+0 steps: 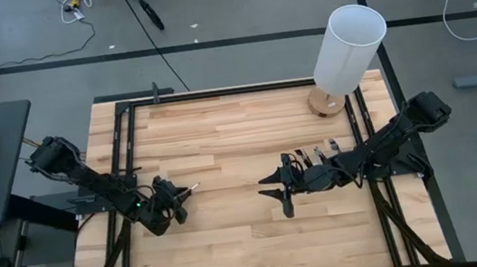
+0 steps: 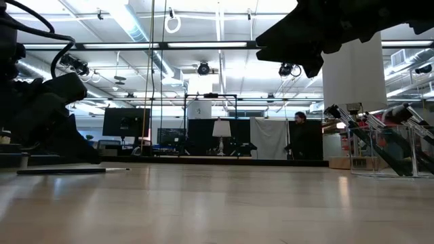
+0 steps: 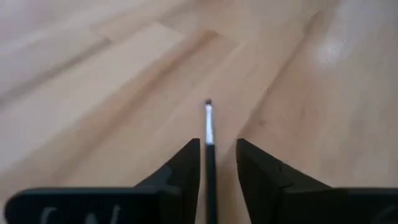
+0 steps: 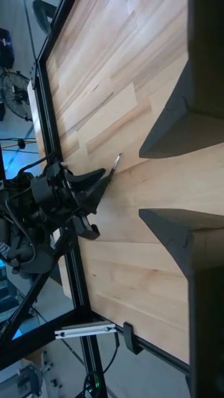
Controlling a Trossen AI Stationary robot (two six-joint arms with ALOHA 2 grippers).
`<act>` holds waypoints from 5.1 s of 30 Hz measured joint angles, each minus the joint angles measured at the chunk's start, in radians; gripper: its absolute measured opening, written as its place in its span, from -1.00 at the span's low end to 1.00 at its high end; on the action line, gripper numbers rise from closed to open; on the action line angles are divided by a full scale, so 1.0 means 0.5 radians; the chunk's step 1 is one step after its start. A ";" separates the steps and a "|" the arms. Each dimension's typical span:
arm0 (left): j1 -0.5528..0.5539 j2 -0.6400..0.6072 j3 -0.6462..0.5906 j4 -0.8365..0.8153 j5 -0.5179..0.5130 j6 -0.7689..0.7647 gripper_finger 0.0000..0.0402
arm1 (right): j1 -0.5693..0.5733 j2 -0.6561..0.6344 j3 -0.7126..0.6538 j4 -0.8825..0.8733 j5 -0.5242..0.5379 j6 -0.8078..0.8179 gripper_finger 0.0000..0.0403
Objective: Put items in baskets/containers
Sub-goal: Put the black eyeshadow brush into the transparent organizer
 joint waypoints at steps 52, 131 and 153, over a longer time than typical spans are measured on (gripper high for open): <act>-0.134 0.734 -0.229 1.144 -0.155 0.081 -0.93 | 0.001 0.001 -0.001 -0.002 0.000 -0.008 -0.30; 0.789 0.732 0.500 2.220 1.450 1.770 -0.03 | 0.376 -0.438 1.232 -3.490 0.082 1.499 -0.97; 0.787 0.732 0.500 2.085 1.443 1.783 -0.03 | 0.410 -0.796 0.967 -4.146 -0.091 2.364 -0.97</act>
